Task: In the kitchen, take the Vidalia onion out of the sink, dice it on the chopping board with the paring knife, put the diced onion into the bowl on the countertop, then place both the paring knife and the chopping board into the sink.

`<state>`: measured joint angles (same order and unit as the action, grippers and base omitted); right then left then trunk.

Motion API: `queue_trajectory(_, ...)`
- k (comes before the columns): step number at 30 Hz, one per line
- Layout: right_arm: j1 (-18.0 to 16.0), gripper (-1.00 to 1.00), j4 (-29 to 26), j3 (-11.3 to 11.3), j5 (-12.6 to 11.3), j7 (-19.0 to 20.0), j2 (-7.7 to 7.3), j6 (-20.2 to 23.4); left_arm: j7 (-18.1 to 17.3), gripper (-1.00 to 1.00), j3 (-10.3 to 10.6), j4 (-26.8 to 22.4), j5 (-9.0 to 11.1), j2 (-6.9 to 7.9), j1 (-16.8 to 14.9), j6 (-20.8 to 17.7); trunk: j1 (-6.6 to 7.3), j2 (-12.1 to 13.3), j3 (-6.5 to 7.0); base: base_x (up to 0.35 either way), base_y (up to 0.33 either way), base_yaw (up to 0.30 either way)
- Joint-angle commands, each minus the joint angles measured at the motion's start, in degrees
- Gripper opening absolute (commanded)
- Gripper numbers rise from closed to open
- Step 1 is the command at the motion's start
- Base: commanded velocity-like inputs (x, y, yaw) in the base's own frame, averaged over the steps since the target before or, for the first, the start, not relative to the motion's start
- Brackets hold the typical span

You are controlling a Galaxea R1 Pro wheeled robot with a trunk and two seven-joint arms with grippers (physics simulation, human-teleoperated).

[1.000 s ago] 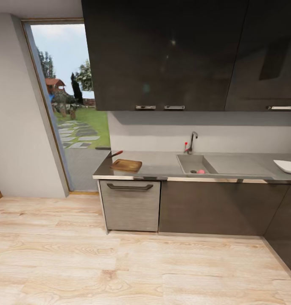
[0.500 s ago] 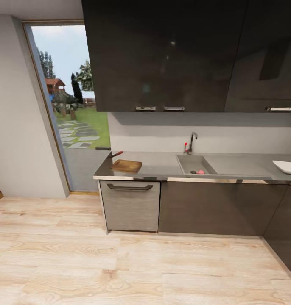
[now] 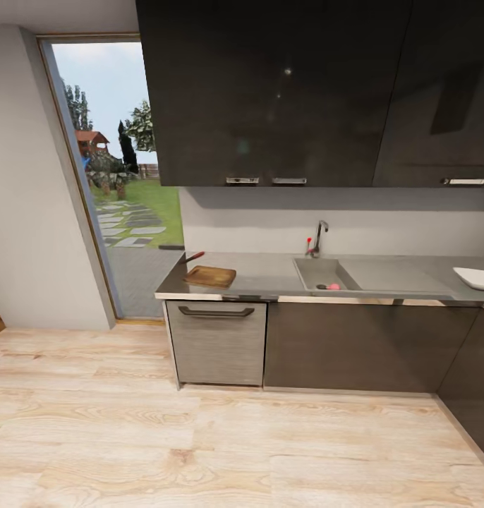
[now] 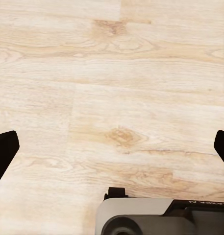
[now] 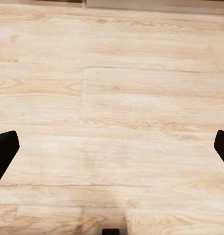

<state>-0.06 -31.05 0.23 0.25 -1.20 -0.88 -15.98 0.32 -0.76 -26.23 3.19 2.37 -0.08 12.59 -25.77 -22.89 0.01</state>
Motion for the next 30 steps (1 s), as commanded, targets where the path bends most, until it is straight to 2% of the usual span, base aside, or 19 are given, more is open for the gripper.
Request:
queue_trajectory(1, -0.01, 1.0, 0.03, 0.03, 0.02, -0.09, 0.0, -0.15, 0.03, 1.0, 0.06, 0.04, 0.33, 0.01, -0.01, 0.16, -0.02, -0.03, -0.01, 0.0, 0.0, 0.0)
queue_trajectory(30, -0.02, 1.0, 0.2, 0.2, 0.16, 0.32, -0.12, -0.09, -0.05, 1.0, 0.15, 0.04, 0.24, 0.08, -0.01, 0.59, -0.02, -0.03, -0.01, 0.006, 0.01, 0.0)
